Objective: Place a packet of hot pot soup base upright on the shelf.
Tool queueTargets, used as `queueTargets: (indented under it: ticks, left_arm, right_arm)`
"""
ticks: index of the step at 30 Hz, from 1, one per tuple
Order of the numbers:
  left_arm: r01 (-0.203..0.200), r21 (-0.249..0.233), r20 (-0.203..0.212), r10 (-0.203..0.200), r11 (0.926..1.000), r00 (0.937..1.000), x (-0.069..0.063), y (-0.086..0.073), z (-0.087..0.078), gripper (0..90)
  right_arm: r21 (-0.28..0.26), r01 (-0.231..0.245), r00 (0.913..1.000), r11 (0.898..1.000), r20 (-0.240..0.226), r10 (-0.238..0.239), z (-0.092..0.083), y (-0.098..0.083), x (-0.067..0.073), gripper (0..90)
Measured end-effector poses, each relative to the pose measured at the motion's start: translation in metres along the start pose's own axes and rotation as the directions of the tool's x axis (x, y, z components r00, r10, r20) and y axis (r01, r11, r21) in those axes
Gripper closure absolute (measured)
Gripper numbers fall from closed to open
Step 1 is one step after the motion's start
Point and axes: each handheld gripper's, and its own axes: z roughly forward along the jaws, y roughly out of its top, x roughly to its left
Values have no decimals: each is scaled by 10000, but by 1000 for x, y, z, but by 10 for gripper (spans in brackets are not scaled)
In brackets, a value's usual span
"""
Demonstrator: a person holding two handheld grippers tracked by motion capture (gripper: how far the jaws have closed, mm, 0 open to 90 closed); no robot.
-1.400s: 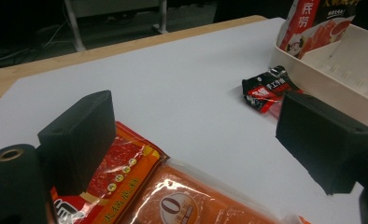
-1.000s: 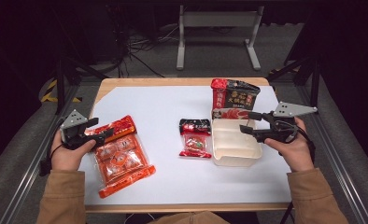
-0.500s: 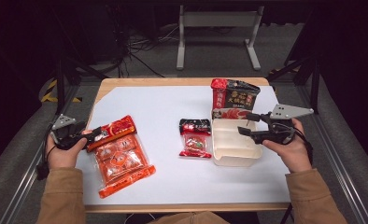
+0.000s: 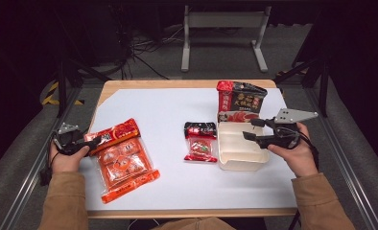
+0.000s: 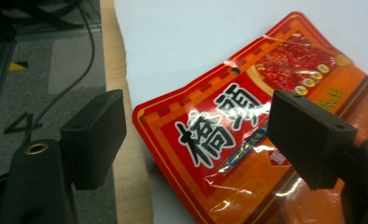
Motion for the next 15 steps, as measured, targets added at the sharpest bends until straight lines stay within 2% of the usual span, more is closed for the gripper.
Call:
queueTargets:
  ticks: [2, 8, 12, 14, 15]
  left_arm:
    - [223, 71, -101, -222, 9997, 9997, 2, -1, 2, 203]
    - [323, 307, -57, -322, 9990, 9995, 5, -3, 5, 197]
    - [360, 541, 296, -376, 9979, 9989, 7, -6, 8, 202]
    - [255, 518, 617, -287, 9983, 9977, 6, -7, 9, 239]
    - [255, 518, 617, -287, 9983, 9977, 6, -7, 9, 268]
  right_arm:
    - [13, 30, 10000, 10000, -25, -30, 1, 0, 0, 386]
    - [48, 29, 10000, 10000, -83, -28, 3, 0, 1, 387]
    - [43, 21, 9999, 10000, -119, -21, 3, -1, 2, 386]
    - [28, 11, 9999, 10000, -120, -11, 3, -1, 1, 384]
    - [24, 12, 9999, 10000, -118, -12, 3, -1, 1, 384]
